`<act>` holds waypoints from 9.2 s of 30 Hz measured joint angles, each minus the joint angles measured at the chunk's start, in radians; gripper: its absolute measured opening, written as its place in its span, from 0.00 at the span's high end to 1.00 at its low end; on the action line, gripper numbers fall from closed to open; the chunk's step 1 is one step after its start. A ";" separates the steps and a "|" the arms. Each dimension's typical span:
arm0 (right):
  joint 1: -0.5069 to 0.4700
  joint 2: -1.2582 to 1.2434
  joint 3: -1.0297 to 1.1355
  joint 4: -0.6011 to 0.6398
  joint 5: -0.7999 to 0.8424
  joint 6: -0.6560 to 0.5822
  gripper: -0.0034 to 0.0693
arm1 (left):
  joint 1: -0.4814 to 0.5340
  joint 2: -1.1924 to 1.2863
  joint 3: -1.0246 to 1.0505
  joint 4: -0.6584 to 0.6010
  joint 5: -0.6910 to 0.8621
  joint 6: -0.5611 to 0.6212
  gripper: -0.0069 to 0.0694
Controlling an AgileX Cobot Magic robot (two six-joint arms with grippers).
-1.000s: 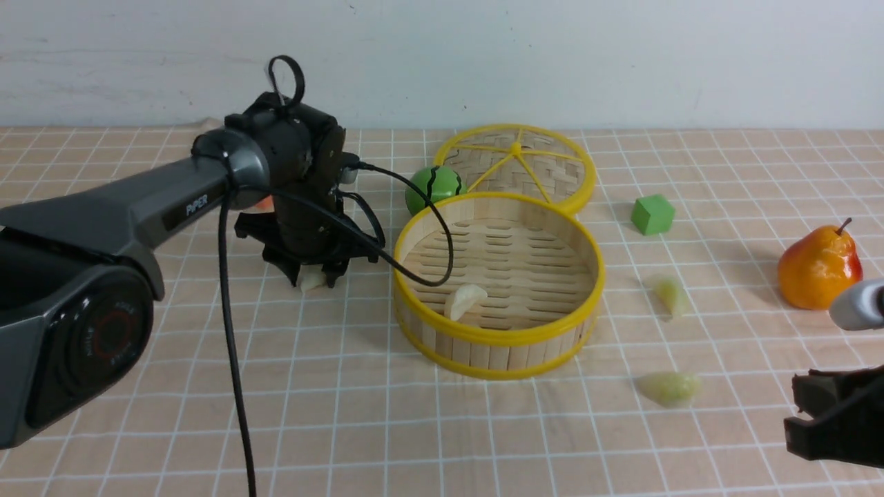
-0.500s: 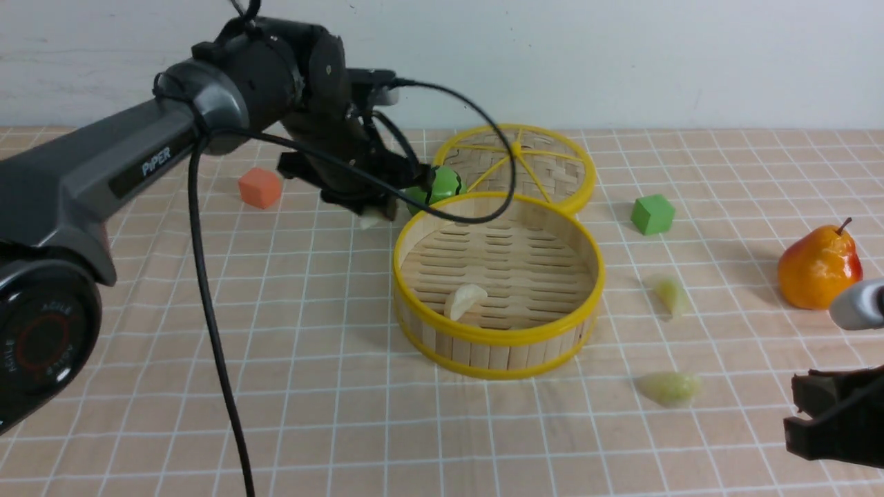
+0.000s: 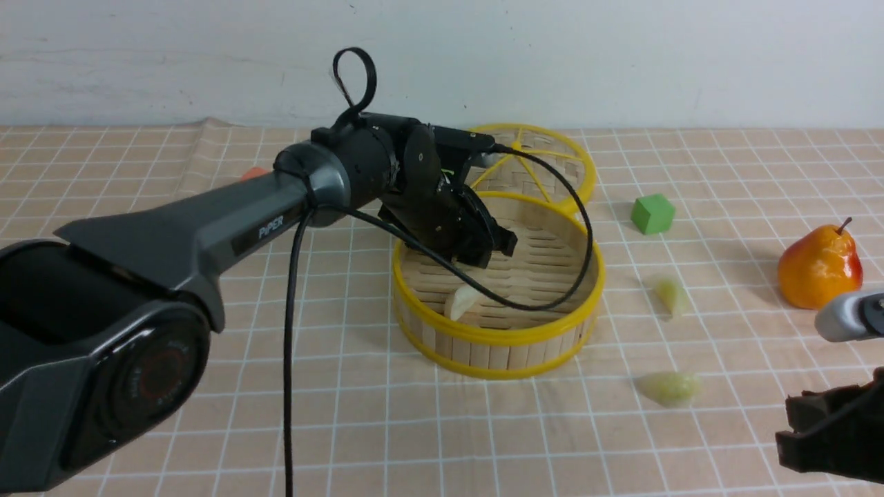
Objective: Put the dumplings into the steamer on the table with the brown tablecloth.
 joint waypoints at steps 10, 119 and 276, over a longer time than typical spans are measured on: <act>0.000 0.165 -0.254 0.094 0.410 -0.110 0.78 | -0.006 -0.324 0.000 0.132 0.248 -0.094 0.59; 0.066 0.903 -1.140 0.431 0.667 -0.598 0.71 | -0.045 -2.101 1.660 0.713 0.010 -0.707 0.90; -0.153 -0.997 0.503 0.085 0.053 -0.151 0.81 | 0.396 -2.332 2.055 0.101 -0.300 -0.137 0.93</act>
